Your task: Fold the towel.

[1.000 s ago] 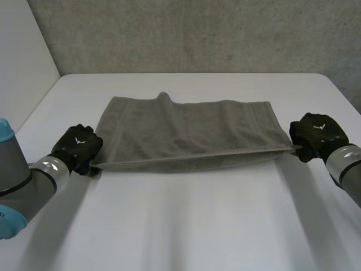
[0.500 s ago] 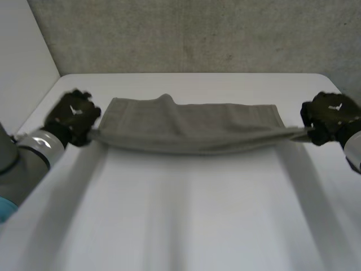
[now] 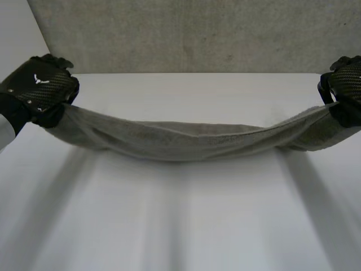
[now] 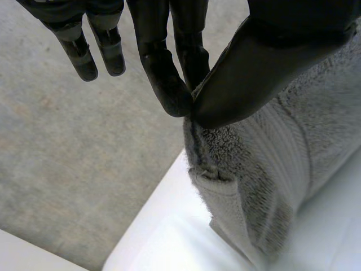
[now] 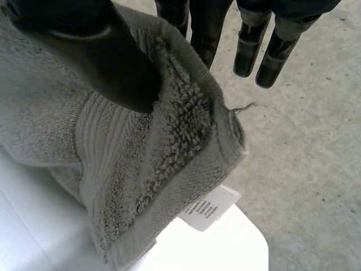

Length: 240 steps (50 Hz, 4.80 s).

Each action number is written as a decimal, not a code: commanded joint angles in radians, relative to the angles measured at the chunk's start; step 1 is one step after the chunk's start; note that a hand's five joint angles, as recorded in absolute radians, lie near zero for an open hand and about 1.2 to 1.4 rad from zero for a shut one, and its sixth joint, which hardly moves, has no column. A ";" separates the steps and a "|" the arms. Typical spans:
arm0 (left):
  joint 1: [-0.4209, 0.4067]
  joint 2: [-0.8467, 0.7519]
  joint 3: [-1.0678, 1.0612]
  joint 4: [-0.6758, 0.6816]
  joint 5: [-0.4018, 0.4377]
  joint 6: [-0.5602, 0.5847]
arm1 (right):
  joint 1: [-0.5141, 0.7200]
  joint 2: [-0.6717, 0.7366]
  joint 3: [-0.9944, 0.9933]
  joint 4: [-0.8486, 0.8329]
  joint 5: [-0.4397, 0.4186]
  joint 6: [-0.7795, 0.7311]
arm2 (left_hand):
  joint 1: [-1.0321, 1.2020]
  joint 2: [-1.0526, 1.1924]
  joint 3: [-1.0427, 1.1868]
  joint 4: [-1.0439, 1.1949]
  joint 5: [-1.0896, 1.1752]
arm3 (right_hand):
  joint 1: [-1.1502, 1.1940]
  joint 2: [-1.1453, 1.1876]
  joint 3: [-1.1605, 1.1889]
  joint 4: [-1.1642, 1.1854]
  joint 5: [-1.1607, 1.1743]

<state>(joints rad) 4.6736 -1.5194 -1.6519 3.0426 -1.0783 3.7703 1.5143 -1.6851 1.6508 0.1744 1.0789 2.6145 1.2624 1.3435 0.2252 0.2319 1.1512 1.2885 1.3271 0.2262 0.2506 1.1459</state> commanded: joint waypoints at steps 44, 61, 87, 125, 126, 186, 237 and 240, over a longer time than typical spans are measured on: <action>-0.161 -0.901 0.635 0.219 -0.186 0.008 | 0.162 0.935 -0.563 -0.354 0.156 -0.108 | 0.134 0.053 -0.051 -0.057 0.070 | 0.108 0.069 -0.052 -0.076 0.076; -0.182 -0.868 0.616 0.219 -0.250 0.012 | 0.173 0.865 -0.511 -0.454 0.227 -0.102 | -1.075 -1.156 -0.051 -0.057 -1.139 | -1.114 -1.153 -0.052 -0.076 -1.146; -0.173 -0.447 0.110 0.222 -0.235 -0.014 | 0.104 0.484 -0.026 -0.158 0.187 -0.103 | -1.043 -1.124 -0.051 -0.057 -1.106 | -1.068 -1.107 -0.052 -0.076 -1.100; -0.168 -0.378 0.015 0.246 -0.192 -0.185 | -0.100 0.578 -0.015 -0.354 0.185 -0.277 | -1.046 -1.127 -0.051 -0.057 -1.109 | 0.108 0.069 -0.052 -0.076 0.076; -0.168 -0.378 0.015 0.246 -0.192 -0.185 | -0.100 0.578 -0.016 -0.354 0.185 -0.277 | -1.046 -1.127 -0.051 -0.057 -1.109 | 0.108 0.069 -0.052 -0.076 0.076; -0.354 -0.352 0.215 0.271 -0.206 -0.363 | 0.527 0.438 -0.089 -0.564 0.300 0.047 | -1.049 -1.130 -0.051 -0.057 -1.112 | -1.114 -1.153 -0.052 -0.076 -1.146; -0.379 -0.374 0.165 0.282 -0.304 -0.468 | 0.279 0.384 0.069 -0.431 0.188 -0.052 | -1.046 -1.127 -0.051 -0.057 -1.109 | 0.108 0.069 -0.052 -0.076 0.076; -0.349 -0.349 0.150 0.282 -0.304 -0.468 | 0.377 0.396 0.006 -0.417 0.187 -0.108 | -1.046 -1.127 -0.051 -0.057 -1.109 | 0.108 0.069 -0.052 -0.076 0.076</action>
<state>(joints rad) 4.2685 -1.9198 -1.4748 3.3252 -1.3833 3.3025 1.7838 -1.2793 1.7443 -0.2625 1.2630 2.6029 0.2502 0.2473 0.2252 0.2319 0.0608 1.2217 1.3092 0.2259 0.2506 1.1409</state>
